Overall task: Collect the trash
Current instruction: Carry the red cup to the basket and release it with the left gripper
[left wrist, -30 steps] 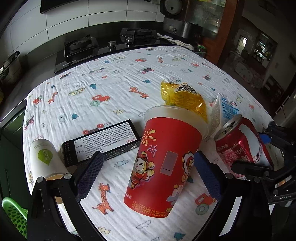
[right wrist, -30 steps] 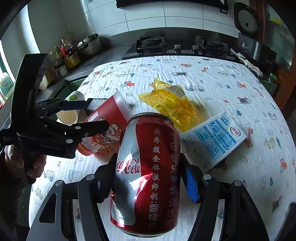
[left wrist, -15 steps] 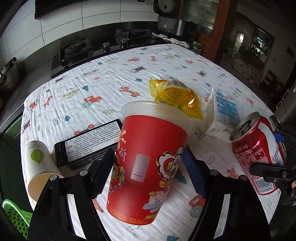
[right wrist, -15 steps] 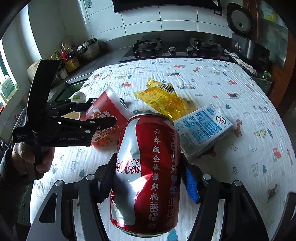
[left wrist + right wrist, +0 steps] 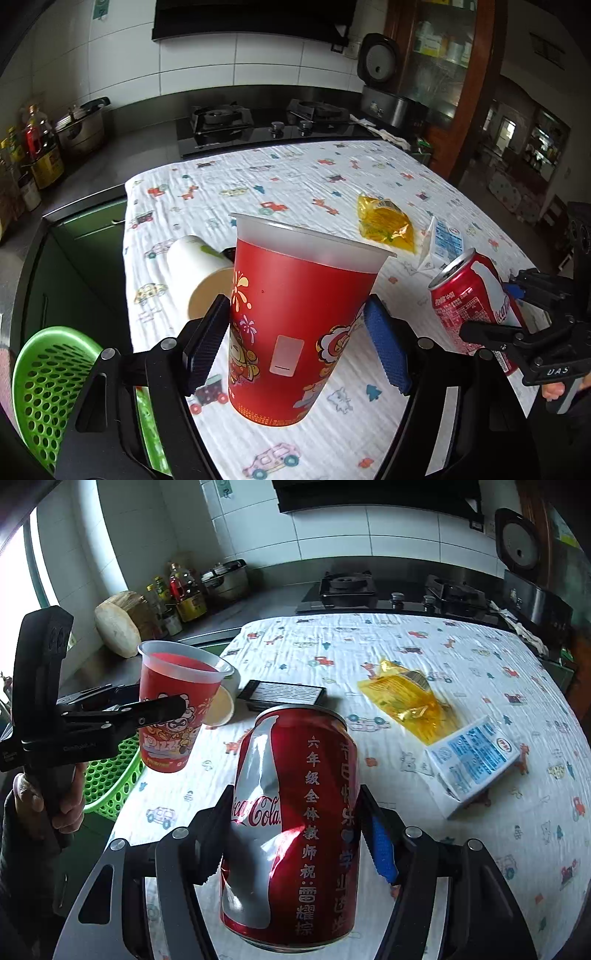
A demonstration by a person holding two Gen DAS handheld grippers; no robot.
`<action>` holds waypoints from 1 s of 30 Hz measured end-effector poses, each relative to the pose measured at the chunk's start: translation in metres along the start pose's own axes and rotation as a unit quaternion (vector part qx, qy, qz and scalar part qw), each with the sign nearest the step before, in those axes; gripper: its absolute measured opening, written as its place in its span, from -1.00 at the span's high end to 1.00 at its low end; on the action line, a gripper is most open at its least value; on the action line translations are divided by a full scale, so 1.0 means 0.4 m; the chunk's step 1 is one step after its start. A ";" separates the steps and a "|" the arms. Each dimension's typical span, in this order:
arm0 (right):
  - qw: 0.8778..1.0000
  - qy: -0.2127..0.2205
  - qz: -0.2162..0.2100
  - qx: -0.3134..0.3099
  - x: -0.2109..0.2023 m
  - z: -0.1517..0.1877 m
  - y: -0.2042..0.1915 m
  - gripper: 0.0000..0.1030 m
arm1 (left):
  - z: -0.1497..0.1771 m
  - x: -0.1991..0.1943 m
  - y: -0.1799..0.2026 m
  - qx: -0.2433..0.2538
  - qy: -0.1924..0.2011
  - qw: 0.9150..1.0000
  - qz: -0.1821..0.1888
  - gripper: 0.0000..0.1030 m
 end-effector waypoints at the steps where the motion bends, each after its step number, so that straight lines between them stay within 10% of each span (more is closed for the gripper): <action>1: 1.000 0.001 -0.007 -0.005 0.003 -0.004 -0.022 -0.21 | 0.009 -0.024 -0.028 -0.008 0.005 1.000 -0.009 -0.42; 19: 0.990 -0.023 -0.110 -0.080 0.156 -0.041 -0.442 -0.21 | 0.317 -0.171 -0.549 -0.187 -0.040 0.969 -0.159 -0.42; 30: 0.986 -0.038 -0.133 -0.096 0.264 -0.069 -0.606 -0.21 | 0.467 -0.164 -0.645 -0.248 -0.084 0.948 -0.179 -0.59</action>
Point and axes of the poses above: each gripper's, at about its wrist camera, not at the fingertips, and x roughly the way its jaws point, y to its right, z to its underside, the point moved 8 cm from there along x, roughly the way its jaws point, and after that the axes turned 2 degrees about x, right-handed, at the moved point
